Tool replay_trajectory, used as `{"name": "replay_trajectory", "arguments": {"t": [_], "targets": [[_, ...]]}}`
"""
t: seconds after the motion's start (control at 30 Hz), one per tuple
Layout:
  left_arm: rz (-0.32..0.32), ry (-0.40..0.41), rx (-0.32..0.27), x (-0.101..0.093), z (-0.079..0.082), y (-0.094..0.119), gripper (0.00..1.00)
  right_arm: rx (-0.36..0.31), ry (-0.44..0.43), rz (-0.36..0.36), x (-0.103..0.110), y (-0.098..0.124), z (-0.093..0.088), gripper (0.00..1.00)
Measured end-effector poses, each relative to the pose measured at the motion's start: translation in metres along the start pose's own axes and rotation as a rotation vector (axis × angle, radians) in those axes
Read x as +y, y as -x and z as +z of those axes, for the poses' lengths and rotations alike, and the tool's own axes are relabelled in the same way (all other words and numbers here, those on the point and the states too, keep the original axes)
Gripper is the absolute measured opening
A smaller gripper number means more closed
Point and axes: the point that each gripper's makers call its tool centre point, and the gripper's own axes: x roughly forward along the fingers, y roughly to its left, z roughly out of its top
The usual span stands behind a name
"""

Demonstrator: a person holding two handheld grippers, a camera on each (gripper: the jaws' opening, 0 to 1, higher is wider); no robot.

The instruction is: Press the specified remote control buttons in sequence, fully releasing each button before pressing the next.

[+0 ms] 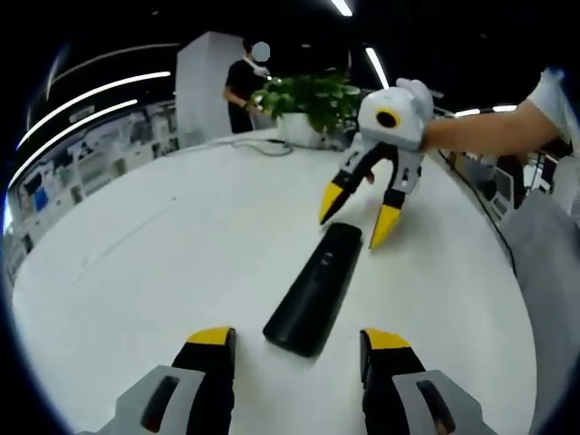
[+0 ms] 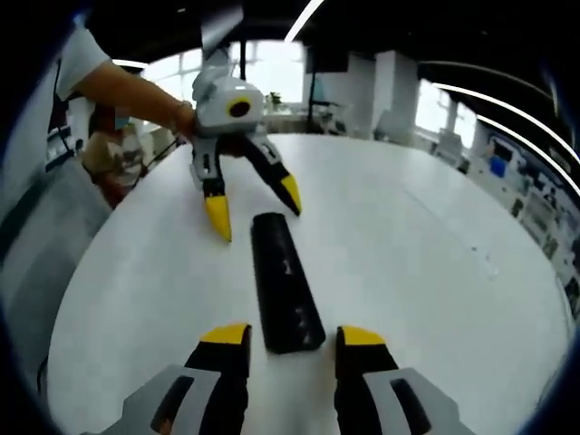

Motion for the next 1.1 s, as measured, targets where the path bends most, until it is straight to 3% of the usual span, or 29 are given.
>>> {"name": "replay_trajectory", "arguments": {"t": [0.17, 0.73, 1.1], "targets": [[-0.017, -0.046, 0.007, -0.0030, 0.0008, -0.0035, 0.54, 0.008, 0.013, 0.009, 0.0011, -0.0018, 0.0000, 0.33], [-0.070, -0.094, 0.000, -0.0071, 0.0064, -0.0095, 0.51, 0.020, 0.046, 0.030, 0.0016, -0.0063, 0.0015, 0.29], [-0.101, -0.110, 0.001, -0.0069, 0.0076, -0.0057, 0.42, 0.016, 0.043, 0.045, 0.0013, -0.0077, 0.0035, 0.27]]}}
